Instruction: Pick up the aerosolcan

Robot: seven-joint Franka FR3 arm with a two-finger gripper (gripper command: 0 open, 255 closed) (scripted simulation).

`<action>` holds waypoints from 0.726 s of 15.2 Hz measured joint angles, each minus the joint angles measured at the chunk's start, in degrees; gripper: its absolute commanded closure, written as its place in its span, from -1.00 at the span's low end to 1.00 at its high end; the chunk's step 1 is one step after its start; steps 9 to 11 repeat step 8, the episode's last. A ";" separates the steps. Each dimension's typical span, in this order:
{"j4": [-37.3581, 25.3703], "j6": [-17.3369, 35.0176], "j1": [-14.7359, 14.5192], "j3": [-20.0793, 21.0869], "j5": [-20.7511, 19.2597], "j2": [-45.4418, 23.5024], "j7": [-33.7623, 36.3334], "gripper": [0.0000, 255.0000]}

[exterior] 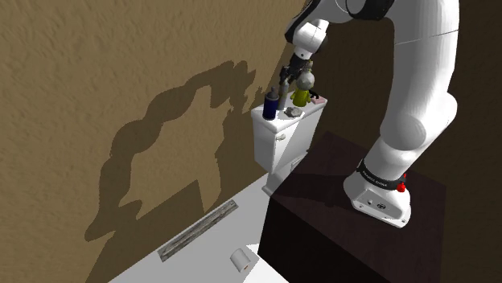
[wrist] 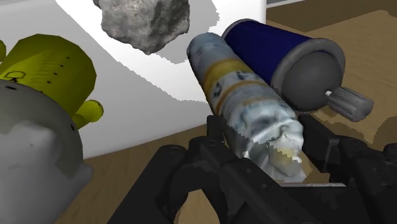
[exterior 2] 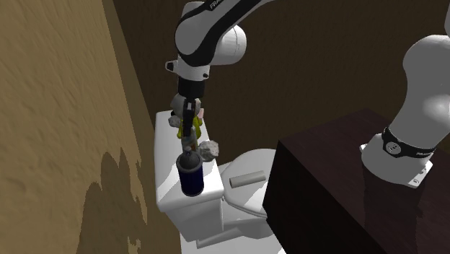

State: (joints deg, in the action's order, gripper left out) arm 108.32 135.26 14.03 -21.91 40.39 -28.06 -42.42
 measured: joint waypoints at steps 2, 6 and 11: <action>-0.25 -0.92 -0.25 -0.44 -0.83 0.83 0.80 1.00; -0.50 -2.75 -0.92 -1.35 -2.65 2.88 2.60 1.00; -0.57 -3.51 -1.16 -1.71 -3.39 3.74 3.26 1.00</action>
